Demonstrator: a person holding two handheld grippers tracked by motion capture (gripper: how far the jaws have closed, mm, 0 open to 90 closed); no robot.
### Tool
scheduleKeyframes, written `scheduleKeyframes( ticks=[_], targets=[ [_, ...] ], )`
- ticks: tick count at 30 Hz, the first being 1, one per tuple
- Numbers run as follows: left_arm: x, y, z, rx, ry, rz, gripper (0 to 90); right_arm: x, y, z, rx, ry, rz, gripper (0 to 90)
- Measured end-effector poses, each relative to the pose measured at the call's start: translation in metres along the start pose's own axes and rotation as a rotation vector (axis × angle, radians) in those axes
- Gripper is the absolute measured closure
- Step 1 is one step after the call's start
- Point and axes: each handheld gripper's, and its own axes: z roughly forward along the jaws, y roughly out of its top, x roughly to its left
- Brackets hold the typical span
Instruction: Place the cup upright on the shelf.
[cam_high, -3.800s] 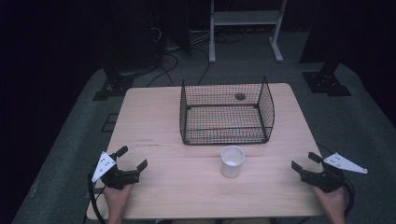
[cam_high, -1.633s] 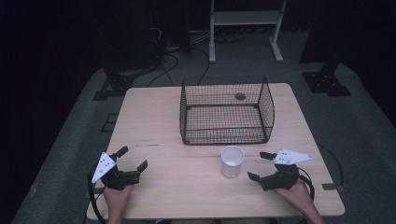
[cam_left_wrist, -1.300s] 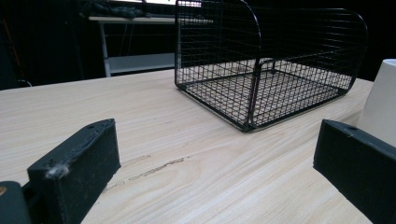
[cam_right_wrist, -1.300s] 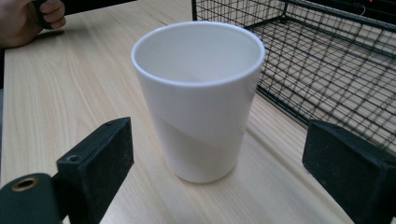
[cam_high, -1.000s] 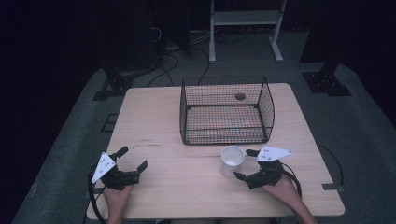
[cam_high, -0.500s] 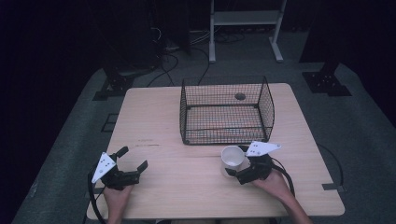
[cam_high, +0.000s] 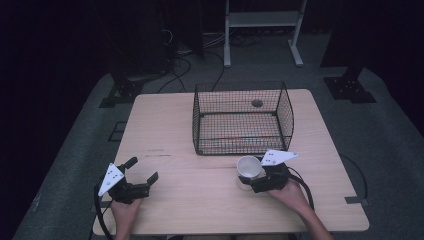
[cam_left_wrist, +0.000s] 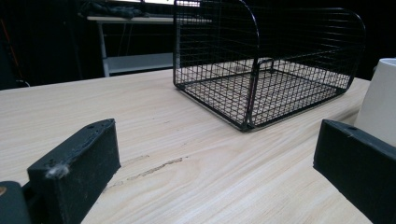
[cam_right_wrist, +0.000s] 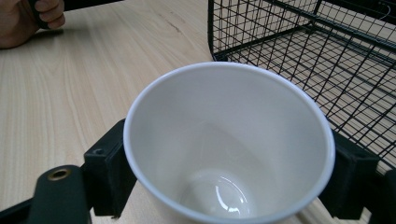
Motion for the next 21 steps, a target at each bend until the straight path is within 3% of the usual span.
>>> scheduleKeyframes(
  ticks=[21],
  targets=[
    [0.000,0.000,0.000,0.002,-0.002,-0.001,0.0,-0.010,0.029,-0.004,-0.012,0.073,-0.006,19.0]
  ],
)
